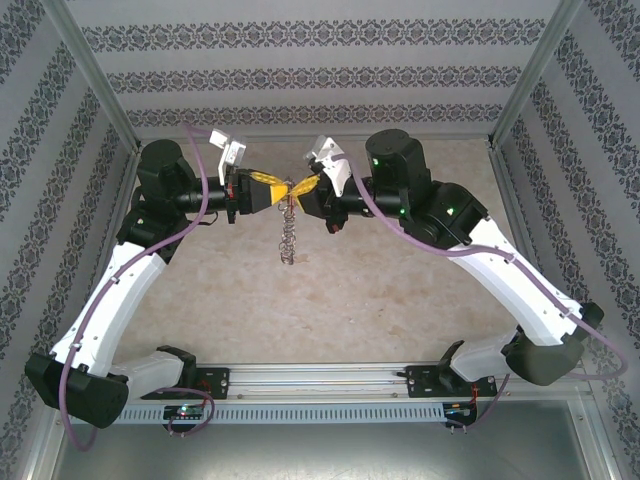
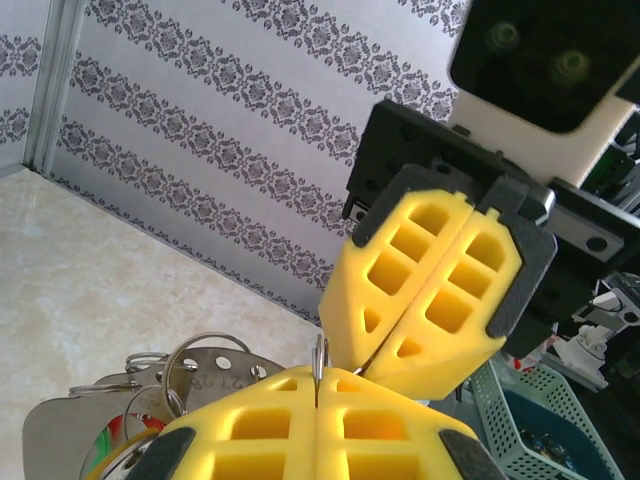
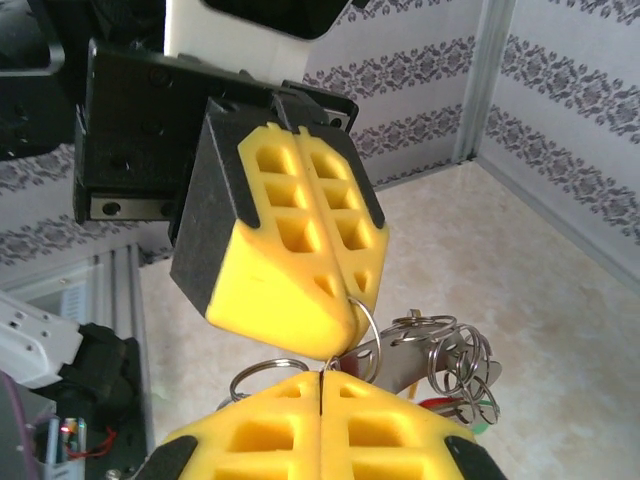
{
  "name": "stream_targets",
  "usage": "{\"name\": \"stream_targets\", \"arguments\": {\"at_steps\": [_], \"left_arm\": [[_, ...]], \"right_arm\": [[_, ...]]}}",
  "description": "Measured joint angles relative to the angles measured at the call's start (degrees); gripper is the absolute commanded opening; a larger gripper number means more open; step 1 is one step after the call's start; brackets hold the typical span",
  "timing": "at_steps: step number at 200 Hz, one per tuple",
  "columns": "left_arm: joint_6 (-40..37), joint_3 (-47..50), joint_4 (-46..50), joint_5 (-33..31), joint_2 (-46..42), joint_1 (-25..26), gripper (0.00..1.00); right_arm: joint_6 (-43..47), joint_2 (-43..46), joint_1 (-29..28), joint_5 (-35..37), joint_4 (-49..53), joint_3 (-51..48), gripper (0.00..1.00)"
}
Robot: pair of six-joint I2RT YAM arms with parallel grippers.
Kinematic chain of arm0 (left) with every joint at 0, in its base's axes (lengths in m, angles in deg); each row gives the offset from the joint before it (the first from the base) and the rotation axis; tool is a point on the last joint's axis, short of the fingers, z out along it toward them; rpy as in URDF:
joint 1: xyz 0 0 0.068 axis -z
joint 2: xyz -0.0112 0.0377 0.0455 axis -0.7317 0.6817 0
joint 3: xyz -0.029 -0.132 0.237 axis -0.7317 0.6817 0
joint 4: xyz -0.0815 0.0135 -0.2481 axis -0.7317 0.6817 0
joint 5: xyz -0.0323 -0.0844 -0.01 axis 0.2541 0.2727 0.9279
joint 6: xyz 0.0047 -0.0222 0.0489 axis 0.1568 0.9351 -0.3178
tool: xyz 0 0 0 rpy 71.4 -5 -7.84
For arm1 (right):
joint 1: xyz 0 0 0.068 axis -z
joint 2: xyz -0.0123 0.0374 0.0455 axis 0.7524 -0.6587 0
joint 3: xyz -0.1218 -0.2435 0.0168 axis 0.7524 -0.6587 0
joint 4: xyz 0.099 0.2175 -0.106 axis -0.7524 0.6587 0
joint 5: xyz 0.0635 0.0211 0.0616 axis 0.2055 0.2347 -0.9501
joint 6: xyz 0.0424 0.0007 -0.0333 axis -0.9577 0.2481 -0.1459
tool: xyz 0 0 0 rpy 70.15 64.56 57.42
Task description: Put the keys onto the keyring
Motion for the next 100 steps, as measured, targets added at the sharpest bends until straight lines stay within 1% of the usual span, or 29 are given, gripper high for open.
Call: {"name": "stream_targets", "arguments": {"at_steps": [22, 49, 68, 80, 100], "left_arm": [[1.03, 0.04, -1.38, -0.02, 0.02, 0.11, 0.00], [2.05, 0.09, -3.02, -0.09, 0.02, 0.37, 0.00], [2.54, 0.11, -4.44, -0.31, 0.02, 0.37, 0.00], [2.67, 0.11, -5.01, -0.31, 0.02, 0.37, 0.00], [2.67, 0.11, -5.25, -0.31, 0.00, 0.37, 0.00]], "right_arm": [[1.44, 0.79, -0.83, 3.10, -0.07, -0.42, 0.01], [2.10, 1.66, -1.09, 4.92, -0.07, -1.20, 0.23], [2.05, 2.25, -1.09, 5.35, 0.22, -2.23, 0.32], [1.90, 2.54, -1.07, 5.53, 0.17, -2.62, 0.34], [0.24, 3.45, -0.15, 5.14, -0.02, -3.10, 0.35]]}}
